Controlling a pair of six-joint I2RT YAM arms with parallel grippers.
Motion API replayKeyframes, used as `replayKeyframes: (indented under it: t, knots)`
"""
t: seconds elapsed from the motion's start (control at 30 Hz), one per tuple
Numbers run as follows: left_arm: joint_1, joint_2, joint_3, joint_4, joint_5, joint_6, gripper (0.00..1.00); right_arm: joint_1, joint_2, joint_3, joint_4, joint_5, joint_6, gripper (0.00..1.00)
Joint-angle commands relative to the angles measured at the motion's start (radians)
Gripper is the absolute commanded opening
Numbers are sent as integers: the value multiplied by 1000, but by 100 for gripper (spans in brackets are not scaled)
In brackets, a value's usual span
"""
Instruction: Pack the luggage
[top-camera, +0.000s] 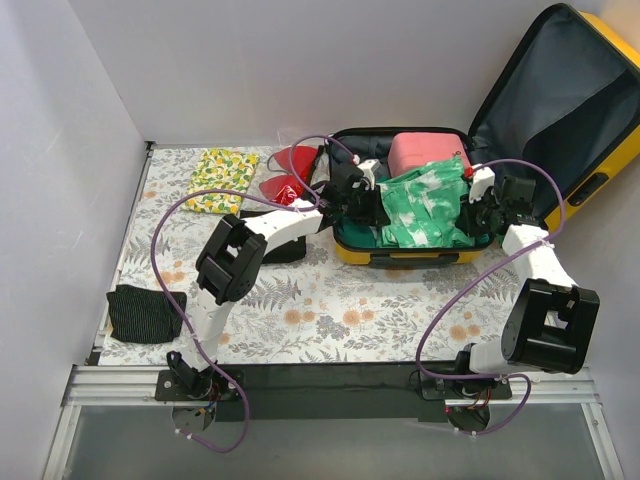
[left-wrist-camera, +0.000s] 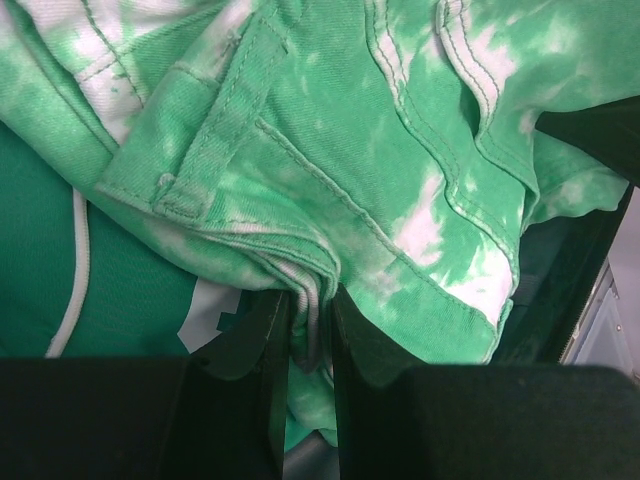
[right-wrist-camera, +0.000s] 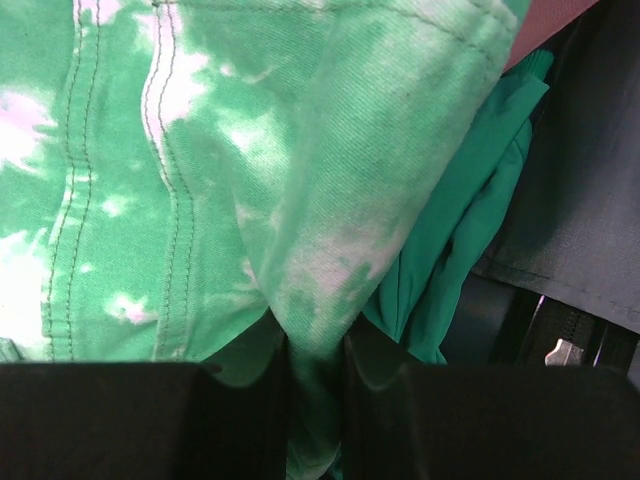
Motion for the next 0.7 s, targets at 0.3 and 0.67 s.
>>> replayKeyframes:
  t: [0.3, 0.67]
  knots:
    - [-20, 37, 65, -118, 38, 82, 0, -54, 53, 17, 32, 251, -173, 10]
    - [-31, -9, 73, -135, 108, 143, 39, -56, -85, 183, -101, 68, -169, 74]
